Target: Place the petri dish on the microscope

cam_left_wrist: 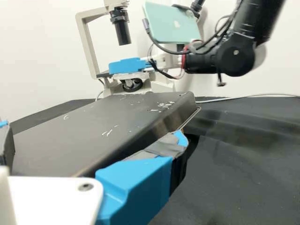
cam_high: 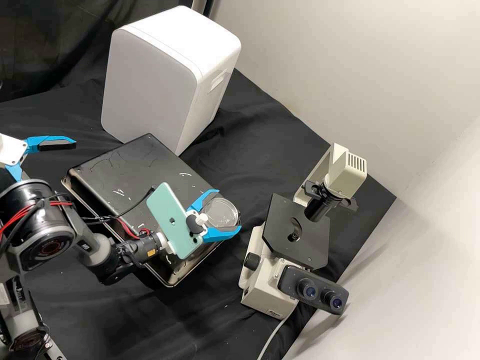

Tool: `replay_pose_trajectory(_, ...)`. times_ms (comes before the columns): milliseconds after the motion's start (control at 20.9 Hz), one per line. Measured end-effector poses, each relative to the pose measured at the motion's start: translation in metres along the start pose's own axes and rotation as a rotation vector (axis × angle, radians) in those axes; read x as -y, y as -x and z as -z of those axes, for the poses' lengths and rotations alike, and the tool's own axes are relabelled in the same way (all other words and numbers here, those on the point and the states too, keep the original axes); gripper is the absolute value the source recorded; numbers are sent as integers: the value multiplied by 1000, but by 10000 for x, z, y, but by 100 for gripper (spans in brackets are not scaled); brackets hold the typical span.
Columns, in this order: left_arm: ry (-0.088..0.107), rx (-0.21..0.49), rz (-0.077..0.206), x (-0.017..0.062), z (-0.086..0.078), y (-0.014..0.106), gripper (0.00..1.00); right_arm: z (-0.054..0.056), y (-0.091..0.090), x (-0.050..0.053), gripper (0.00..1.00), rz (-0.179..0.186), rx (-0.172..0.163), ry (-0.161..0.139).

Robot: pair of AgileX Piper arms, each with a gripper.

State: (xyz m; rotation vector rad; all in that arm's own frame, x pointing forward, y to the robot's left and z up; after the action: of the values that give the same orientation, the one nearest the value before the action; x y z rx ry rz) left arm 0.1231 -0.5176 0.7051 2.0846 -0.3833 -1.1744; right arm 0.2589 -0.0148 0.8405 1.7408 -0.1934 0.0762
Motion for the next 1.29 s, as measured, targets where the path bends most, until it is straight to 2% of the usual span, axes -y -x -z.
replay_pose_trajectory(96,1,-2,0,0,1,0,100,-5,-126,-11,0,-8,8,-3)
replay_pose_trajectory(239,2,-4,-1,-1,3,0,100,-36,-298,-22,0,-24,43,-14)
replay_pose_trajectory(334,9,-14,0,4,10,-3,100,-41,-361,-34,0,-31,56,-12)
replay_pose_trajectory(430,6,-18,13,29,11,-14,100,-37,-394,-84,0,-46,51,9)
replay_pose_trajectory(669,9,-26,20,42,14,-22,100,-80,-434,-236,0,-99,61,13)
replay_pose_trajectory(812,6,-23,28,57,7,-28,100,-68,-493,-323,0,-125,57,14)
replay_pose_trajectory(1003,-10,-27,27,57,7,-29,100,-59,-549,-433,0,-160,51,16)
replay_pose_trajectory(1147,-7,-29,26,56,4,-31,100,-41,-605,-461,0,-171,41,26)
replay_pose_trajectory(1290,-7,-29,26,56,4,-31,100,-86,-674,-444,0,-162,61,45)
